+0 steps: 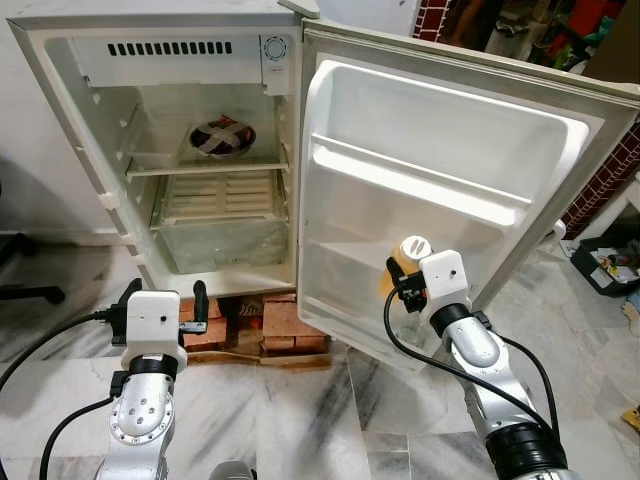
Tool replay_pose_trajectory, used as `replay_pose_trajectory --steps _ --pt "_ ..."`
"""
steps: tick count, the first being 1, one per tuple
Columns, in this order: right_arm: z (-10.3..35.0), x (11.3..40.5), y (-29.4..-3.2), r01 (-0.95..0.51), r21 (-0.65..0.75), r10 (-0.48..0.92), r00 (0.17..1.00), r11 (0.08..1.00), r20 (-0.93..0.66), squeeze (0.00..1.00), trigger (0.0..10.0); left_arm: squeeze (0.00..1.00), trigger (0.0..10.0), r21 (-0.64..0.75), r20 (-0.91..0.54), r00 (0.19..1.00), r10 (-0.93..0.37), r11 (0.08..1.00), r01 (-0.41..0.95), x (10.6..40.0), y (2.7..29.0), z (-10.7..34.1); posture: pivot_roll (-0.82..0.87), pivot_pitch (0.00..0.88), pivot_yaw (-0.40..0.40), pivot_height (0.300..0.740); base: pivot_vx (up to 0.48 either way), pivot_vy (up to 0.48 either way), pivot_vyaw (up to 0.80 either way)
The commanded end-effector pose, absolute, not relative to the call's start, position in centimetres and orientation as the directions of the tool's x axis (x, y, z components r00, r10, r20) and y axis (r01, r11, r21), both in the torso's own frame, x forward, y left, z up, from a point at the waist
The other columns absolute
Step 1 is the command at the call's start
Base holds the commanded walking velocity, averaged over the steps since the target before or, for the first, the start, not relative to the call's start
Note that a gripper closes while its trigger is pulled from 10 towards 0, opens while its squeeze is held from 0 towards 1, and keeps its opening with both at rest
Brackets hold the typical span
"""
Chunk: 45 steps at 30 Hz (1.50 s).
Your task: Restocking fridge
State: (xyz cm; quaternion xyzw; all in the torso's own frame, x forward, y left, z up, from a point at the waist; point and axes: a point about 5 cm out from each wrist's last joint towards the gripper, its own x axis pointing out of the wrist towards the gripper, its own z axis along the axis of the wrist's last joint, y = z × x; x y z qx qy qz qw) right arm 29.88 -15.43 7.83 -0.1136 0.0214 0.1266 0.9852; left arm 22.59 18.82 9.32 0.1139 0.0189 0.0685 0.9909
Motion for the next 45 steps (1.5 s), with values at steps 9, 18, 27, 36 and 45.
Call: replay_pose_trajectory --steps 9,18,27,36,45 --pt "7.8 30.0 -14.8 -0.303 -0.171 0.294 0.953 0.937 -0.08 0.0 10.0 0.0 10.0 0.222 -0.027 0.993 0.118 0.969 -0.109 22.4 18.6 9.1 0.12 0.037 -0.09 0.74 0.079 0.0 0.0" --pt "7.8 30.0 -14.7 -0.306 -0.173 0.297 0.952 0.936 -0.078 0.0 10.0 0.0 10.0 0.22 -0.026 0.993 0.112 0.97 -0.104 22.5 18.5 9.1 0.12 0.044 -0.092 0.74 0.365 0.0 0.0" --pt "7.9 30.1 -14.8 -0.313 -0.171 0.304 0.949 0.934 -0.08 0.0 10.0 0.0 10.0 0.212 -0.035 0.992 0.119 0.971 -0.109 22.5 18.4 9.0 0.12 0.044 -0.095 0.74 0.325 0.0 0.0" --pt "7.6 29.8 -14.9 -0.321 -0.165 0.309 0.946 0.933 -0.093 0.0 10.0 0.0 10.0 0.223 -0.036 0.995 0.092 0.971 -0.081 21.9 17.9 9.1 0.12 0.046 -0.095 0.74 0.0 0.0 0.0" --pt "7.9 28.8 -13.2 -0.512 -0.017 0.509 0.857 0.859 -0.081 0.0 10.0 0.0 10.0 0.209 -0.052 0.995 0.086 0.975 -0.073 21.3 17.9 9.4 0.12 0.05 -0.097 0.74 0.0 0.0 0.0"
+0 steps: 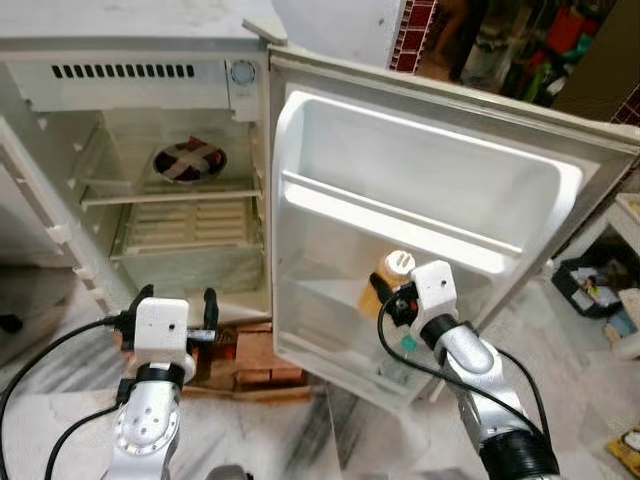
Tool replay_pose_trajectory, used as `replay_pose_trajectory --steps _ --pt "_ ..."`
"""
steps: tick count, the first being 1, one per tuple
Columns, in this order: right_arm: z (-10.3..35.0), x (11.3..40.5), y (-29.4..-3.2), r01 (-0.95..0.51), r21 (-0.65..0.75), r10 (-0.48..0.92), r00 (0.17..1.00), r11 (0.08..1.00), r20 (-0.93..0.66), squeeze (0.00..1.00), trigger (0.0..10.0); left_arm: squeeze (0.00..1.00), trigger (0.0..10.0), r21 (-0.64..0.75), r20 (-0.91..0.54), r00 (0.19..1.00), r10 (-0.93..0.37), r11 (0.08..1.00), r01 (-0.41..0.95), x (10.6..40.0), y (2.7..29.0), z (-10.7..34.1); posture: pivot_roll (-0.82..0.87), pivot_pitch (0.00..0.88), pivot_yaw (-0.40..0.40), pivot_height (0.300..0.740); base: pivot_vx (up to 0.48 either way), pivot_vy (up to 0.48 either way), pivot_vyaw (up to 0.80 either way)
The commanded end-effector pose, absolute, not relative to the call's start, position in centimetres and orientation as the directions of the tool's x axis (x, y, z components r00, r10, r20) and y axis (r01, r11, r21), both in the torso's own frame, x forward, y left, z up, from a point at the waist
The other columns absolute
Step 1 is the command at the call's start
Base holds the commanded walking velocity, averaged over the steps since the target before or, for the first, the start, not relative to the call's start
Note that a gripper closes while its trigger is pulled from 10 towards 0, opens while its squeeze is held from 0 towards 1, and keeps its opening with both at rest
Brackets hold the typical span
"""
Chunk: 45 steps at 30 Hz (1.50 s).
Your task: Restocking fridge
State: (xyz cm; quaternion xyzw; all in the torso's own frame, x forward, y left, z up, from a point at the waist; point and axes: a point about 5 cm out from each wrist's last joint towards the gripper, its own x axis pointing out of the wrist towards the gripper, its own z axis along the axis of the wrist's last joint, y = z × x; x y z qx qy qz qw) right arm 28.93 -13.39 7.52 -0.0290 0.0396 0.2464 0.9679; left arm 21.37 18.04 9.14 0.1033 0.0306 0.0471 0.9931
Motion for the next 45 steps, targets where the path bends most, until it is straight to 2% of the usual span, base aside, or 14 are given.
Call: replay_pose_trajectory --steps 1,7,26,34,45 --pt "7.9 28.7 -13.2 -0.521 -0.018 0.519 0.851 0.853 -0.081 0.0 10.0 0.0 10.0 0.209 -0.053 0.995 0.085 0.975 -0.072 21.1 17.9 9.4 0.12 0.05 -0.097 0.74 0.0 0.0 0.0" --pt "8.0 28.4 -13.1 -0.534 -0.013 0.532 0.844 0.846 -0.063 0.0 10.0 0.0 10.0 0.23 -0.065 0.994 0.093 0.97 -0.076 20.4 18.0 9.0 0.12 0.053 -0.099 0.74 0.0 0.0 0.0" --pt "9.4 27.9 -12.1 -0.599 0.026 0.598 0.801 0.801 0.039 0.0 10.0 0.0 10.0 0.242 -0.063 0.995 0.074 0.969 -0.057 20.8 17.4 9.1 0.12 0.048 -0.095 0.626 0.0 0.0 0.0" --pt "9.7 28.2 -12.1 -0.579 -0.02 0.579 0.815 0.815 0.037 0.0 10.0 0.0 10.0 0.245 -0.059 0.996 0.071 0.968 -0.055 20.9 17.4 9.2 0.12 0.062 -0.098 0.626 0.0 0.0 0.0" --pt "9.0 29.7 -13.4 -0.405 -0.12 0.404 0.914 0.906 -0.034 0.0 10.0 0.0 10.0 0.254 -0.032 0.993 0.114 0.962 -0.102 21.6 18.6 10.0 0.13 0.07 -0.096 0.626 0.0 0.0 0.0"
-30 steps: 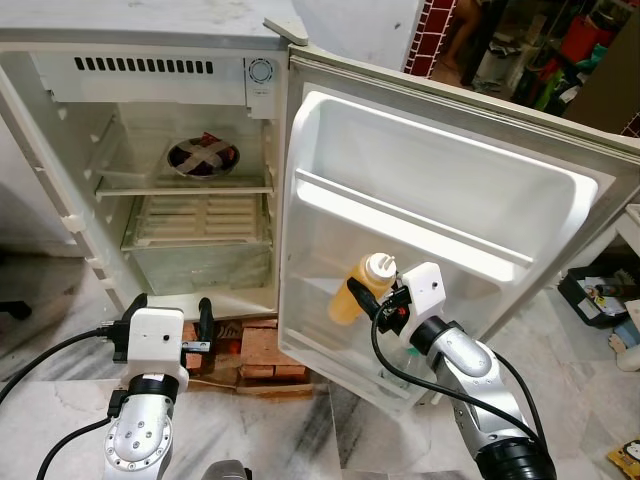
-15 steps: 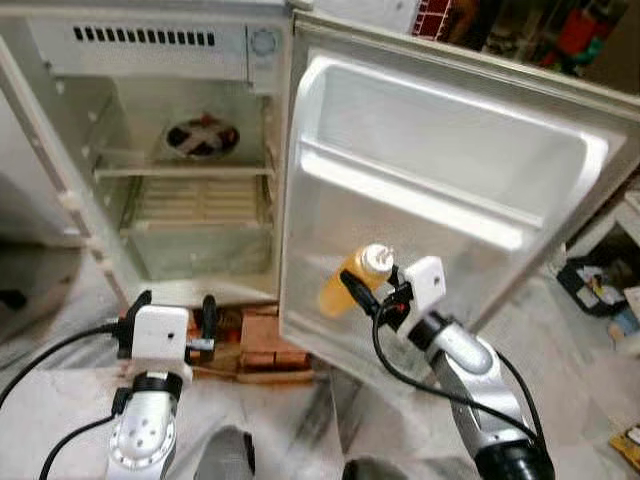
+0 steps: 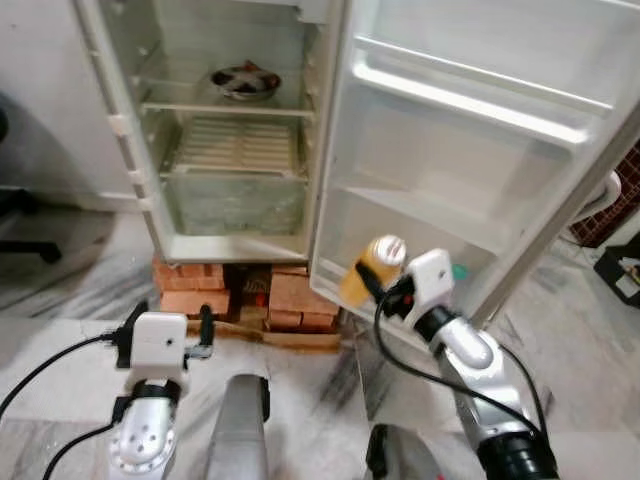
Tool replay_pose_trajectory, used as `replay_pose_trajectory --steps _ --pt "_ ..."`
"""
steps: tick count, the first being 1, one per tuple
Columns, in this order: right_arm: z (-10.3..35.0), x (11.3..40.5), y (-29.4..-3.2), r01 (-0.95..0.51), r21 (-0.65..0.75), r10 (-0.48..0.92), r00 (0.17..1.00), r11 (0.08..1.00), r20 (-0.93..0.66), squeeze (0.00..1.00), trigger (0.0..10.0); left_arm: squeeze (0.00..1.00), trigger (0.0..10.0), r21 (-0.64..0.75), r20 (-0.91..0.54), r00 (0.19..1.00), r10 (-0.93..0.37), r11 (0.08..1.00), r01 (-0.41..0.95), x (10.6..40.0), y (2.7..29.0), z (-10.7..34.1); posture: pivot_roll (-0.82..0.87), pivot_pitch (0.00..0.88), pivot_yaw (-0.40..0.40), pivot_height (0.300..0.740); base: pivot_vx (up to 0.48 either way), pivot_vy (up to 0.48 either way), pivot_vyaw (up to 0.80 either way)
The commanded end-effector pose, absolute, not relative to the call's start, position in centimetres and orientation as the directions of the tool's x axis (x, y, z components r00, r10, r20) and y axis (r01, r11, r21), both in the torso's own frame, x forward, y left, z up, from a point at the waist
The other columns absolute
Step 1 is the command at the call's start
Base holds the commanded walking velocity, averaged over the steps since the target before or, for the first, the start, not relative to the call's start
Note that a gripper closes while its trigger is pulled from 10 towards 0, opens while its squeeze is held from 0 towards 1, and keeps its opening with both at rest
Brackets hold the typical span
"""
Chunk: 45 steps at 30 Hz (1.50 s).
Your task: Restocking fridge
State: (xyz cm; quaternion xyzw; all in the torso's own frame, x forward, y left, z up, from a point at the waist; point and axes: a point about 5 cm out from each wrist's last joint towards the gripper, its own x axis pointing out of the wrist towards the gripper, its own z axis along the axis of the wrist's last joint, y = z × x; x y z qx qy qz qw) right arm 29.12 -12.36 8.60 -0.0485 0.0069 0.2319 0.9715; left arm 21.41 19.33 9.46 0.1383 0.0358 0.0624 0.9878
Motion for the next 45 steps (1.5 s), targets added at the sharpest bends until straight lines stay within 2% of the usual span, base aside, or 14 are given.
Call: replay_pose_trajectory --steps 1,2,3,7,10,11,12,18,21,28,31,42,45 --pt "8.7 29.7 -13.5 -0.391 -0.111 0.387 0.92 0.914 -0.055 0.0 10.0 0.0 10.0 0.254 -0.031 0.993 0.113 0.962 -0.102 21.7 18.7 10.0 0.13 0.07 -0.096 0.626 0.0 0.0 0.0" --pt "8.4 29.9 -13.9 -0.319 -0.106 0.314 0.947 0.942 -0.065 0.0 10.0 0.0 10.0 0.253 -0.037 0.993 0.112 0.962 -0.099 21.9 19.0 10.0 0.13 0.075 -0.092 0.626 0.0 0.0 0.0" --pt "8.3 29.9 -13.9 -0.304 -0.106 0.298 0.952 0.947 -0.065 0.0 10.0 0.0 10.0 0.245 -0.041 0.993 0.11 0.965 -0.097 21.9 19.2 10.1 0.13 0.076 -0.09 0.626 0.0 0.0 0.0" --pt "8.7 29.7 -13.6 -0.319 -0.121 0.318 0.948 0.94 -0.029 0.0 10.0 0.0 10.0 0.253 -0.035 0.993 0.112 0.962 -0.1 22.0 19.4 10.3 0.12 0.088 -0.088 0.626 0.0 0.0 0.0" --pt "9.2 30.4 -14.8 -0.206 -0.155 0.204 0.979 0.966 -0.029 0.0 10.0 0.0 10.0 0.254 -0.037 0.993 0.116 0.962 -0.102 22.0 19.6 10.6 0.12 0.093 -0.083 0.626 0.0 0.0 0.0" --pt "9.2 30.7 -15.7 -0.133 -0.14 0.129 0.991 0.981 -0.04 0.0 10.0 0.0 10.0 0.255 -0.043 0.993 0.112 0.962 -0.097 22.0 19.6 10.5 0.12 0.09 -0.081 0.626 0.0 0.0 0.0" --pt "9.3 30.8 -15.9 -0.114 -0.13 0.11 0.993 0.985 -0.039 0.0 10.0 0.0 10.0 0.257 -0.046 0.993 0.107 0.962 -0.092 22.0 19.6 10.5 0.12 0.092 -0.078 0.626 0.0 0.0 0.0" --pt "10.1 31.0 -16.2 -0.074 -0.123 0.077 0.997 0.99 0.02 0.0 10.0 0.0 10.0 0.26 -0.061 0.996 0.072 0.964 -0.053 22.0 19.5 10.0 0.12 0.089 -0.066 0.626 0.0 0.0 0.0" --pt "9.3 30.3 -16.4 -0.041 -0.102 0.041 0.999 0.994 -0.004 0.0 10.0 0.0 10.0 0.25 -0.071 0.995 0.068 0.967 -0.048 22.2 19.6 9.5 0.13 0.085 -0.07 0.626 0.0 0.0 0.0" --pt "8.5 29.5 -14.9 -0.099 -0.072 0.096 0.995 0.993 -0.036 0.0 10.0 0.0 10.0 0.229 -0.064 0.997 0.044 0.973 -0.028 23.0 19.2 10.0 0.13 0.149 -0.079 0.626 0.0 0.0 0.0" --pt "8.4 29.5 -14.4 -0.115 -0.063 0.112 0.993 0.991 -0.037 0.0 10.0 0.0 10.0 0.228 -0.062 0.997 0.039 0.973 -0.024 22.9 19.3 10.1 0.12 0.148 -0.078 0.626 0.0 0.0 0.0" --pt "8.7 29.6 -13.6 -0.167 -0.05 0.166 0.986 0.985 -0.028 0.0 10.0 0.0 10.0 0.226 -0.071 0.997 0.03 0.974 -0.014 22.5 18.6 10.0 0.13 0.165 -0.089 0.566 0.0 0.0 0.0" --pt "9.1 29.7 -13.3 -0.198 -0.038 0.198 0.98 0.979 -0.009 0.0 10.0 0.0 10.0 0.221 -0.064 0.998 0.019 0.975 -0.004 22.5 18.1 10.1 0.13 0.164 -0.093 0.566 0.0 0.0 0.0"
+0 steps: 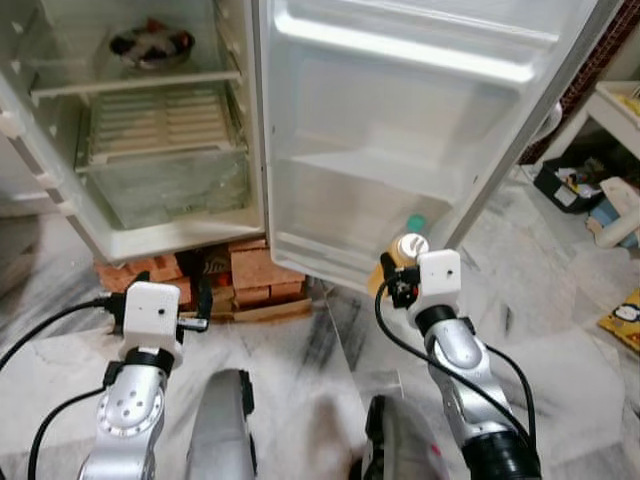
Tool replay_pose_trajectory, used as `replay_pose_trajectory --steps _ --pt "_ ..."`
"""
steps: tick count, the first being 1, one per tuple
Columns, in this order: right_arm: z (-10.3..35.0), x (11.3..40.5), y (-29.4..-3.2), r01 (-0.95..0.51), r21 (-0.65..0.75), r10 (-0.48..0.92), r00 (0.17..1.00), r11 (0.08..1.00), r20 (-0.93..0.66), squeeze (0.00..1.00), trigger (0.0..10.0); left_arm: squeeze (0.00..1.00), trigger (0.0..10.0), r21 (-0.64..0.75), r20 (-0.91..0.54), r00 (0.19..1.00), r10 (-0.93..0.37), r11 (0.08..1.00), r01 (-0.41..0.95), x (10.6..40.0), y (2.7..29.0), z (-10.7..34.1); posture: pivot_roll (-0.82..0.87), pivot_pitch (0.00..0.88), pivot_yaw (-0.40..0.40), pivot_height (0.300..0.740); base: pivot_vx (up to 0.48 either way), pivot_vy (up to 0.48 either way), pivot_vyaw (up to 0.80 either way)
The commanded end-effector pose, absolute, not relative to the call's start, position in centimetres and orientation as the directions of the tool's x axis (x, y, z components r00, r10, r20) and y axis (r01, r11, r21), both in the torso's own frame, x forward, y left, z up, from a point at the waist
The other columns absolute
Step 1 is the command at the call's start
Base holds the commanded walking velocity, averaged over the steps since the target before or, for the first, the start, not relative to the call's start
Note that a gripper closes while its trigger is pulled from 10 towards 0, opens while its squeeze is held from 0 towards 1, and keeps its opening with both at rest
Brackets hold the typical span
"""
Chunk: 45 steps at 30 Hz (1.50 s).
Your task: Restocking fridge
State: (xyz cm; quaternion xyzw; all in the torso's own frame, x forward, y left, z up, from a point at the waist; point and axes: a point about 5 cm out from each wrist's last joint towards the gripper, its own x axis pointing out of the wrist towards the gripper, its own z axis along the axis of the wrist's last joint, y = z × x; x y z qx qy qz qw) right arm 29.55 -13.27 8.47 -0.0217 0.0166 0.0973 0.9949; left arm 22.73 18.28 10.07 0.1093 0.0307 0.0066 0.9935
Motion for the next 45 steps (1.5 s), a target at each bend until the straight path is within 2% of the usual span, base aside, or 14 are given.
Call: replay_pose_trajectory --steps 1,7,33,45 --pt "9.2 29.7 -13.3 -0.199 -0.04 0.199 0.98 0.979 -0.008 0.0 10.0 0.0 10.0 0.221 -0.063 0.998 0.018 0.975 -0.003 22.5 18.1 10.1 0.12 0.165 -0.093 0.566 0.0 0.0 0.0" --pt "9.4 29.9 -13.2 -0.207 -0.043 0.208 0.978 0.977 -0.003 0.0 10.0 0.0 10.0 0.218 -0.06 0.998 0.006 0.976 0.007 22.8 17.7 10.1 0.12 0.167 -0.095 0.566 0.222 0.0 0.0" --pt "10.1 30.5 -12.6 -0.26 -0.048 0.262 0.965 0.964 0.024 0.0 10.0 0.0 10.0 0.191 -0.047 0.999 -0.014 0.981 0.023 23.1 16.7 10.2 0.1 0.181 -0.104 0.566 0.402 0.0 0.0" --pt "9.8 29.7 -11.6 -0.346 -0.009 0.346 0.938 0.938 0.017 0.0 10.0 0.0 10.0 0.209 -0.072 0.997 0.0 0.978 0.015 22.1 16.5 9.9 0.11 0.184 -0.105 0.566 0.02 0.0 0.0"
